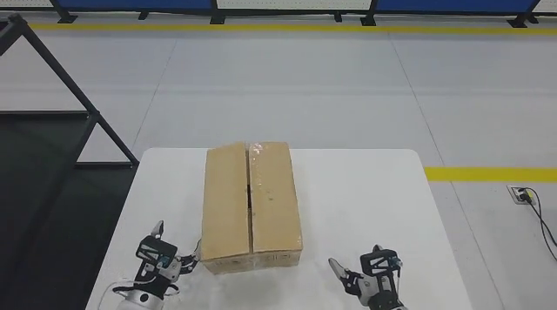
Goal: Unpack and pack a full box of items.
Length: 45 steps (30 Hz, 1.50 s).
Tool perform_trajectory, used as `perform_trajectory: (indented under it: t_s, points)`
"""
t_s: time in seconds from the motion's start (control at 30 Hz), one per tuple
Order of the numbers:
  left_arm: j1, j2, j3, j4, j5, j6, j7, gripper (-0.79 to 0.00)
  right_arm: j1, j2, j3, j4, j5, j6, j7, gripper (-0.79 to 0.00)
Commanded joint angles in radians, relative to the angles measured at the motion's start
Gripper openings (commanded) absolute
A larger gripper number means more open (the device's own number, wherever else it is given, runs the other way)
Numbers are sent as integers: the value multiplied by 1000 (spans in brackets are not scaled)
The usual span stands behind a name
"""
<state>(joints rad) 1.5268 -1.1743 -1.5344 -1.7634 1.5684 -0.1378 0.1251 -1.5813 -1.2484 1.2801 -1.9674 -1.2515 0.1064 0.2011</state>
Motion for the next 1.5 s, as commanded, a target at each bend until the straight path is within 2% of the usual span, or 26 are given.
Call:
perform_trajectory:
  t_s: [0.0,0.23,0.37,0.53,0.6,0.73,1.0,1.2,1.33,1.4,1.47]
  points:
    - [-3,-1,17,-6,9,-5,-1,0,-5,0,2,-12,-5,-2,-2,0]
    - [-15,-4,68,-28,58,-22,10,0,-21,-1,-4,-61,-40,-8,2,0]
    - [-8,-5,58,-33,41,-17,28,0,-18,-1,-37,-85,-125,-20,-2,0]
    - [12,-5,-41,-20,-84,37,52,0,-8,-4,-101,-100,-245,-36,-32,0]
    - [20,-5,-92,-6,-151,56,56,0,-5,-7,-122,-98,-313,-1,-50,0]
    - [33,-3,-191,11,-274,74,42,0,-5,-7,-125,-98,-321,13,-51,0]
    - [35,-3,-199,11,-283,73,41,0,-3,-8,-133,-103,-332,-1,-71,0]
    - [35,-3,-199,11,-283,73,41,0,24,-8,-199,-105,-547,-33,-114,0]
    - [35,-3,-199,11,-283,73,41,0,62,-10,-245,-100,-733,-47,-86,0]
    - [35,-3,-199,11,-283,73,41,0,71,-10,-252,-102,-828,-48,-33,0]
    - [35,-3,-199,11,-283,73,41,0,71,-10,-252,-102,-828,-48,-33,0]
